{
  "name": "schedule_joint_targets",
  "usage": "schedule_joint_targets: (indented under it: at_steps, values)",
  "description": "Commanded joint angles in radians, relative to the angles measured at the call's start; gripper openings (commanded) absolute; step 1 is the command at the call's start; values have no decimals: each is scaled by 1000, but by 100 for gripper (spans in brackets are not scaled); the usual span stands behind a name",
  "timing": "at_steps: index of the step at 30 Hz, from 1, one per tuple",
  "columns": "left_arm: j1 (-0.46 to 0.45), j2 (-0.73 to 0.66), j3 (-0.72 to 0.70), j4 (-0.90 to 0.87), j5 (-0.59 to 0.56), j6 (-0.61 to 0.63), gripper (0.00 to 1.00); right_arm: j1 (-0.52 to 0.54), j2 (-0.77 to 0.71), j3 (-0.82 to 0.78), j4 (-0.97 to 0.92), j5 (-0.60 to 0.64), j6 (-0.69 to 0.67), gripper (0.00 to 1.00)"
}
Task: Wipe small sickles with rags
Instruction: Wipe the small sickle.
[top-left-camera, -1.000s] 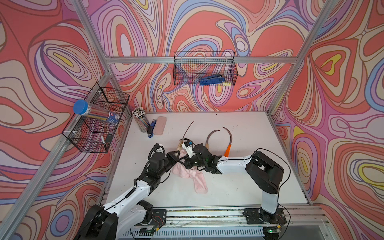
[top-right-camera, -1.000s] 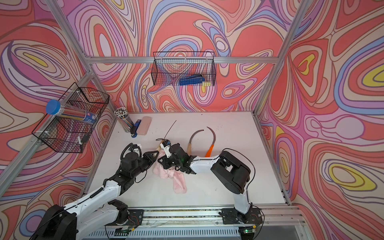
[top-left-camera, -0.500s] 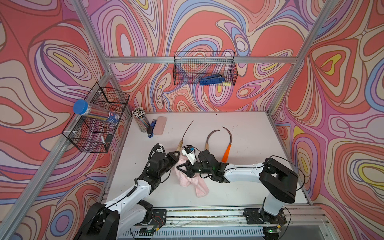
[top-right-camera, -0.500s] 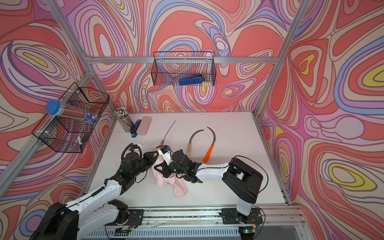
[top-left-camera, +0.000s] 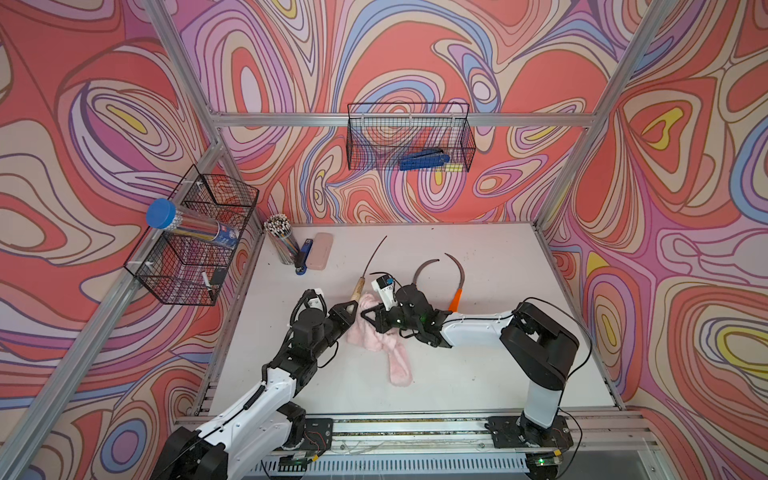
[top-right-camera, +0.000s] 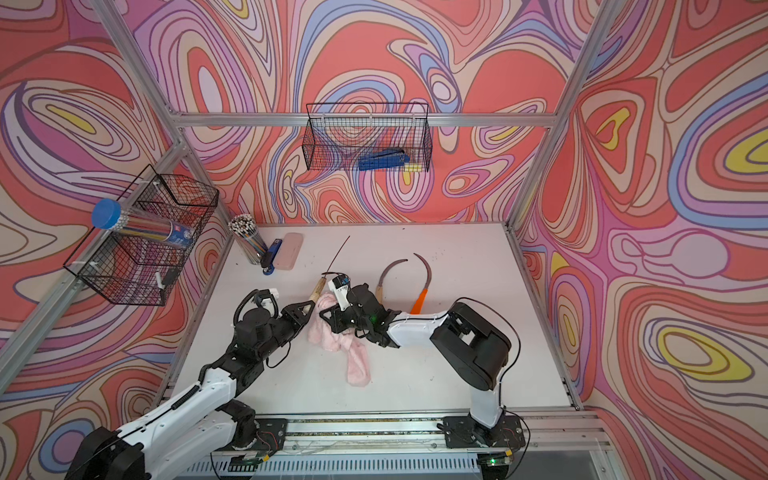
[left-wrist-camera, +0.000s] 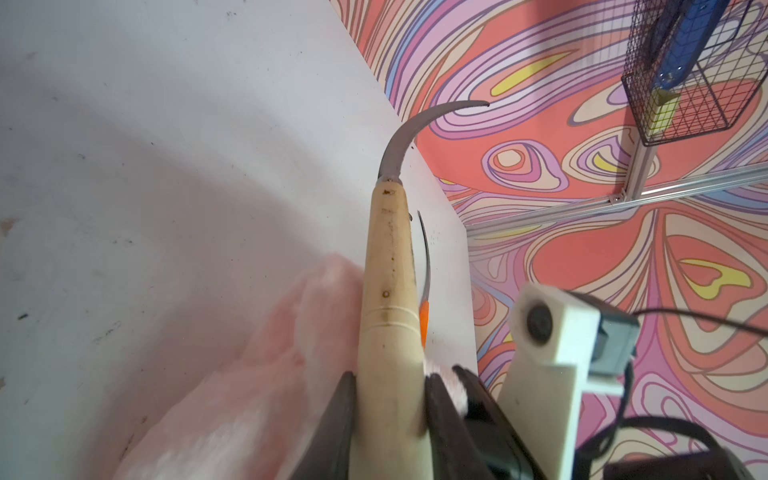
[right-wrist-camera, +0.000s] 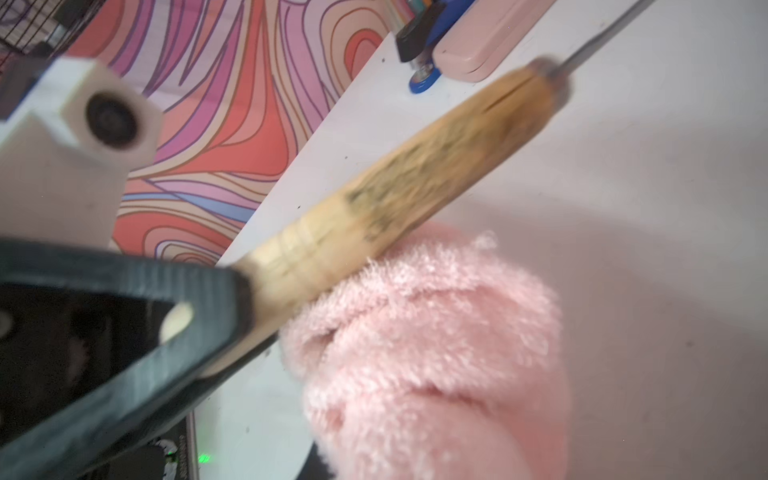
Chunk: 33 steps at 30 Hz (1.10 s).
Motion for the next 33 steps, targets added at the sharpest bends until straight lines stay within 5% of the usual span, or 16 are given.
schedule_joint_targets:
  at_steps: [1,16,26,33]
  values:
    - [-8,-3,-22,13,47,-22,0,-39,22,38,13,10,8,0]
    - [-7,24,-46,59,66,-30,0,-82,72,100,24,-76,20,0]
    - [-7,46,-25,48,3,-3,0,167,-54,8,36,6,-44,0]
    - [-7,38,-13,27,-36,10,0,217,-121,-56,77,22,-43,0]
